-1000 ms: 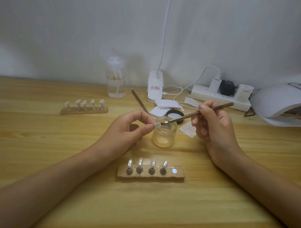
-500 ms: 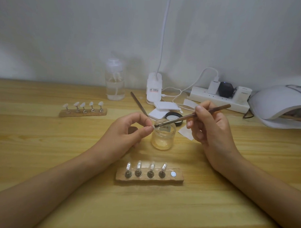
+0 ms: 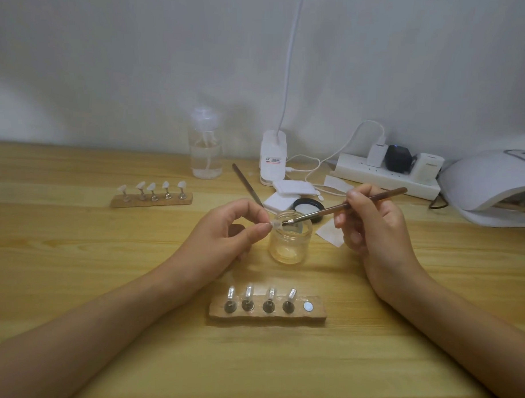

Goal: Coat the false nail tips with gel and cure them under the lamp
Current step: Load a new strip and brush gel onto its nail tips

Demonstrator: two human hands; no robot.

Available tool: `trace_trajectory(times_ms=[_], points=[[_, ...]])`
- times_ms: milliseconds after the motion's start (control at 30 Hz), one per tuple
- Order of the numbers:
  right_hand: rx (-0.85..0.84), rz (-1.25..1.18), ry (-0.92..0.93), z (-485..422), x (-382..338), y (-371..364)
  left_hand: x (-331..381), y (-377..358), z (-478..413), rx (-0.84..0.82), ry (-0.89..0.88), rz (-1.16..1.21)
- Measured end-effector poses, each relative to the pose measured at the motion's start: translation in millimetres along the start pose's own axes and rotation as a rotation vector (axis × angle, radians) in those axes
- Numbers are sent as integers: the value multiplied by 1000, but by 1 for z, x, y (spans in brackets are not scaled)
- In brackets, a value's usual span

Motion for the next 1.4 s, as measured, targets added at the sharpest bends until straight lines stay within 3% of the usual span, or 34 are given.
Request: trace_trajectory(times_ms=[167,367,500,667,833,967,1133,1300,1400], points=[[-84,-19,48,4,-2,-5,0,0,1,-5,9,10],[21,-23,13,2,-2,1,2,0,1,-1,2,-4],[-72,-4,45,4,-3,-4,3,-1,0,-3,5,-3],[23,11,9,1,-2,4,3,-1,0,-2,19,1],[-78,2,44,4,-2,-3,2,0,0,-4,25,2],[-11,2,33,0,-1,2,2,-1,1,2,28,6],[-109,-21,71,2,-1,-5,2,-1,1,4,34,7],[-6,-6,32,0,0,1,2,-1,1,4,32,1],[-66,-24,71,2,-3,-2,1,0,0,3,31,-7]])
Point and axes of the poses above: each hand's wrist, its own z-axis away from the middle knuckle, its own y-axis out of the back of the hand, x = y × z, the point moved 3 cm from there along -z, towards the middle knuckle, and after that the axes turned 1 degree about -z, right-handed, at the moved point
